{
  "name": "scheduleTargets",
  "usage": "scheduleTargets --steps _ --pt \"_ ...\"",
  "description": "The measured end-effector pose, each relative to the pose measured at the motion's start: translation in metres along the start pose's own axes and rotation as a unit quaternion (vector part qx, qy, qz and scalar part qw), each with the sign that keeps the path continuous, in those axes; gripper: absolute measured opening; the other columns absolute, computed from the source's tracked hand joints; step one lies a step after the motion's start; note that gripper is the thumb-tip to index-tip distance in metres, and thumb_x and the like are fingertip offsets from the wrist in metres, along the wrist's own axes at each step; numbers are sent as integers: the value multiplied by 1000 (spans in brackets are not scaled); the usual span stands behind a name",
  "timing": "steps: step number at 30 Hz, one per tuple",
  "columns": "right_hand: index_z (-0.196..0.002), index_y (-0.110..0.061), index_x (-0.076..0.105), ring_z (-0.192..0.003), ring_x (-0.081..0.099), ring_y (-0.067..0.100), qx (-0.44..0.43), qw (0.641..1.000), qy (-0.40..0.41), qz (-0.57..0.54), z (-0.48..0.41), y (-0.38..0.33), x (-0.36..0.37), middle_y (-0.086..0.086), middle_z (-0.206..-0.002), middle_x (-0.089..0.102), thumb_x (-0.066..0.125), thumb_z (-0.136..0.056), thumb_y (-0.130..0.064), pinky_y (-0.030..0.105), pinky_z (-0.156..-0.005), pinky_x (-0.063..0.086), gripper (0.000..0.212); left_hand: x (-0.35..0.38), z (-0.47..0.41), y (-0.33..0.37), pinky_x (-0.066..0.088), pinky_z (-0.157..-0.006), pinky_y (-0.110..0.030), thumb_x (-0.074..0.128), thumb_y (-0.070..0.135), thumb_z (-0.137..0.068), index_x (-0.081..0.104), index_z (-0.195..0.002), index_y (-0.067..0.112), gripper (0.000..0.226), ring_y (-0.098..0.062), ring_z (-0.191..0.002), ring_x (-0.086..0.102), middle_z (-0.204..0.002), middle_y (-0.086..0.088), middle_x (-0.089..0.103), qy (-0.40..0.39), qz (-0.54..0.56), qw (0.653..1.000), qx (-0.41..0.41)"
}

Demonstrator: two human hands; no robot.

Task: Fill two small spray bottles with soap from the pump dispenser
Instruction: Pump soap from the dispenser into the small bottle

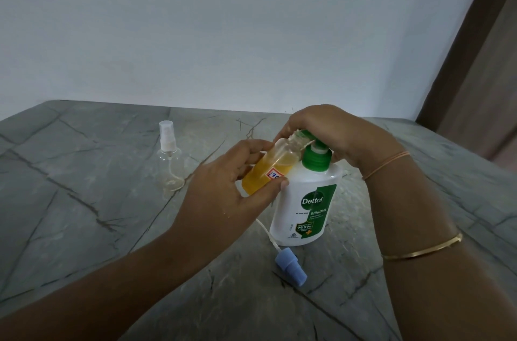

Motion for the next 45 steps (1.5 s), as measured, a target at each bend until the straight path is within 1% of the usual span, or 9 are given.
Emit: scheduleTargets --steps 6,11,20,23,27,32,36,40,45 --pt "-123 7 54 -79 44 20 -16 1000 4 -2 -1 1 -3 22 -103 61 41 -91 -14 42 -79 48 40 0 -2 2 51 -77 -14 56 58 -71 52 -111 37 45 5 -91 61 -97 23 63 1 -1 1000 8" --pt "-106 -8 67 -61 51 5 -37 998 37 -41 -4 0 -11 -8 -79 58 41 -94 -15 17 -57 39 30 -1 -4 2 51 -78 -14 62 55 -71 50 -110 39 44 4 -91 61 -98 25 61 6 -4 1000 -4" --pt "-110 -4 66 -67 53 11 -30 999 26 -34 -3 1 -11 -9 -75 57 39 -94 -15 24 -69 45 33 -1 -4 5 56 -77 -26 64 54 -71 52 -111 36 45 -1 -90 63 -100 19 65 11 -1 1000 -4" --pt "-116 -3 61 -86 57 21 -12 1000 1 -16 -3 5 -6 9 -103 65 42 -91 -18 41 -88 47 35 1 -3 5 53 -75 -17 59 55 -72 53 -111 35 45 4 -88 62 -98 22 64 7 8 1000 10" --pt "-121 2 56 -85 50 24 -5 1000 -24 -6 -4 7 0 23 -122 58 43 -89 -18 40 -83 46 40 5 -1 5 50 -75 -10 57 55 -72 52 -110 36 43 7 -91 60 -97 25 62 -3 11 1000 11" --pt "-116 1 60 -82 54 21 -15 1000 -9 -15 -7 9 -3 16 -110 63 43 -91 -18 35 -81 48 36 4 -1 4 49 -76 -9 59 55 -71 52 -110 36 44 6 -91 60 -97 25 62 1 11 1000 9" --pt "-101 -13 68 -63 55 7 -36 998 26 -52 -7 4 -10 -4 -86 63 44 -92 -18 21 -61 41 25 2 -3 5 50 -77 -11 64 49 -72 50 -109 38 41 5 -93 60 -96 28 59 7 8 1000 4" --pt "-100 -15 68 -65 57 9 -32 998 29 -56 -3 0 -8 3 -104 67 45 -91 -20 25 -65 41 25 2 -3 6 51 -77 -14 64 51 -71 51 -110 37 43 4 -91 61 -97 27 60 9 12 1000 4" --pt "-105 -10 68 -66 52 11 -23 998 19 -49 -3 2 -10 -6 -78 59 41 -92 -17 31 -72 42 31 1 -3 5 48 -77 -8 62 56 -71 47 -108 43 42 9 -95 57 -93 33 56 3 2 1000 5"
Point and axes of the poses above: each hand's wrist, its own z-axis away from the middle knuckle, its own x-axis out of the palm, y = z × x, the point moved 5 cm from there along -z, towards the middle knuckle
